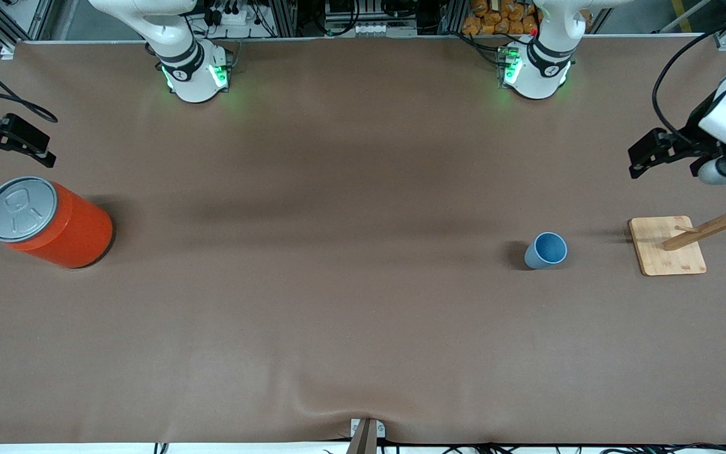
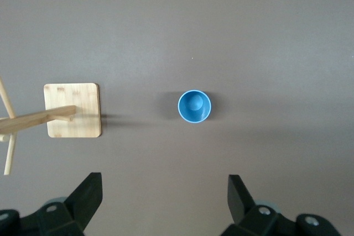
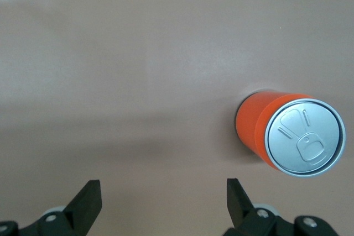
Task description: Flip cup
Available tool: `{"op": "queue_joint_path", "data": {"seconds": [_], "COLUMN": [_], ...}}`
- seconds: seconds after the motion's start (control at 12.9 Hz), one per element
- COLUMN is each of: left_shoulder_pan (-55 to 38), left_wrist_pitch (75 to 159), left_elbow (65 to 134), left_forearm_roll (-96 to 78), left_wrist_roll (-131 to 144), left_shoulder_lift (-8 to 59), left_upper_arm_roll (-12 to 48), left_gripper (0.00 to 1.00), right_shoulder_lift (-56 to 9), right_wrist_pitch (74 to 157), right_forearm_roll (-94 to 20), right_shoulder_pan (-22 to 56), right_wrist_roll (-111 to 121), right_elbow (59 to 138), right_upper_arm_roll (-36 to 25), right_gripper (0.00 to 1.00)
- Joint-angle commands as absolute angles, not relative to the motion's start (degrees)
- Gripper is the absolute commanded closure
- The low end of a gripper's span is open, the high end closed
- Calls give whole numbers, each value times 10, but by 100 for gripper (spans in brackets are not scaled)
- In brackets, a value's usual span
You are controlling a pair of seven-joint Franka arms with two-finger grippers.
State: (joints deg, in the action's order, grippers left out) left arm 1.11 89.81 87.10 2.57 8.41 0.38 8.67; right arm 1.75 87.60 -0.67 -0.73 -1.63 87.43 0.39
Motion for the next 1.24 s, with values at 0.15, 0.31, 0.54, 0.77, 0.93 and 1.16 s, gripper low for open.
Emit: {"op": "queue_joint_path", "data": {"seconds": [0.15, 0.31, 0.54, 0.77, 0.93, 1.16], "left_shoulder_pan": [-15, -11, -11, -11, -14, -17], "left_wrist_pitch": [860, 858, 855, 853, 853, 853], "left_elbow": [878, 884, 891, 886, 882, 882], "left_forearm_roll": [3, 3, 3, -8, -18, -18], "left_wrist_roll": [60, -1, -14, -10, 11, 44], "left_shoulder_lift": [-20, -27, -34, -33, -32, -31], "left_upper_arm_roll": [54, 54, 54, 54, 54, 54], "left_gripper": [0, 0, 0, 0, 0, 0], "right_shoulder_lift": [11, 11, 11, 11, 11, 11], "right_wrist_pitch": [860, 860, 860, 860, 860, 860], "right_forearm_roll": [1, 0, 0, 0, 0, 0], "right_shoulder_pan": [-15, -15, -15, -15, -15, -15], "right_wrist_roll": [-18, -18, -18, -18, -18, -17], "right_elbow": [859, 859, 859, 859, 859, 859], "right_upper_arm_roll": [10, 10, 10, 10, 10, 10], "right_gripper": [0, 0, 0, 0, 0, 0]}}
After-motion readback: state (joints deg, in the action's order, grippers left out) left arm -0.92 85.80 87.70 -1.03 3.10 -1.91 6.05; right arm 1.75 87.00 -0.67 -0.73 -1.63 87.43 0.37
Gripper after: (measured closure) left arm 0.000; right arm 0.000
